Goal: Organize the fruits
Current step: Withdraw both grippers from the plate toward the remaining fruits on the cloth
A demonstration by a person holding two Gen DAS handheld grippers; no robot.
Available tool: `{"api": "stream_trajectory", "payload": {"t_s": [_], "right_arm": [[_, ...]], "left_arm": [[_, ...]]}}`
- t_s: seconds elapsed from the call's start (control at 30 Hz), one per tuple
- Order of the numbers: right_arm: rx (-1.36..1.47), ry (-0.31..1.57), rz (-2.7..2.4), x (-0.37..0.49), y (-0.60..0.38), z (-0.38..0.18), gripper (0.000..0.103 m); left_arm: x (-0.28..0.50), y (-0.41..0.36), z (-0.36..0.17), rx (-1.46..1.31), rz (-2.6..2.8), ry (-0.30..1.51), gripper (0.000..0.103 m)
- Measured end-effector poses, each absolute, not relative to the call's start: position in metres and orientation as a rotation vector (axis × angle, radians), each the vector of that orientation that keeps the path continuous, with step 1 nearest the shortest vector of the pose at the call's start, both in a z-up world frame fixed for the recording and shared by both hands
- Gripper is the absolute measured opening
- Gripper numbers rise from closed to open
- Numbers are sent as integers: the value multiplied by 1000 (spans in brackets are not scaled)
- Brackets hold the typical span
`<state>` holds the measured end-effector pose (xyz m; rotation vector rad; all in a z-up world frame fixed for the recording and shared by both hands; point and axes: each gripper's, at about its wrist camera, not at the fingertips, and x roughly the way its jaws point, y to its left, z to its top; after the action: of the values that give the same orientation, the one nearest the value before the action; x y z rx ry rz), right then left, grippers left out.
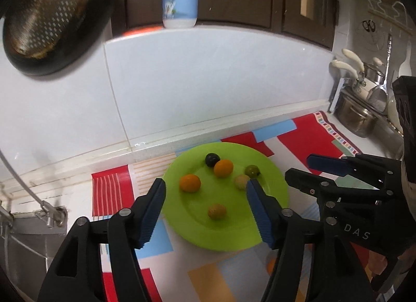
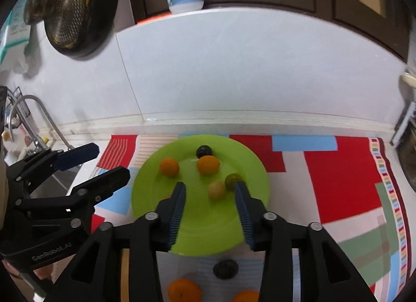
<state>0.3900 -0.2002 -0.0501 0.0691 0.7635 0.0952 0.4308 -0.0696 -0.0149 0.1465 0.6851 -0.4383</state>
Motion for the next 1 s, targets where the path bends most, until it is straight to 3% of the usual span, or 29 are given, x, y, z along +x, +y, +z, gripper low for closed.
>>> {"api": "stream_trajectory", "payload": {"t_s": [0.17,0.27,0.47,0.67,1.0], "right_arm": [[73,729,60,362,-204,-37,42],[77,704,45,346,-206,-30,52],[79,663,14,316,-209,-14,52],[78,627,-34,284,-209,-5,52],[91,573,-106,239,-209,3,52]], "left_arm": [[406,-67,-2,143,-441,652,69],[392,-64,6,135,-448,637,71],[365,-62,17,134,-450,605,76],[338,-60,26,145,-435,560,88],[301,-51,37,139,-428,494,91]]}}
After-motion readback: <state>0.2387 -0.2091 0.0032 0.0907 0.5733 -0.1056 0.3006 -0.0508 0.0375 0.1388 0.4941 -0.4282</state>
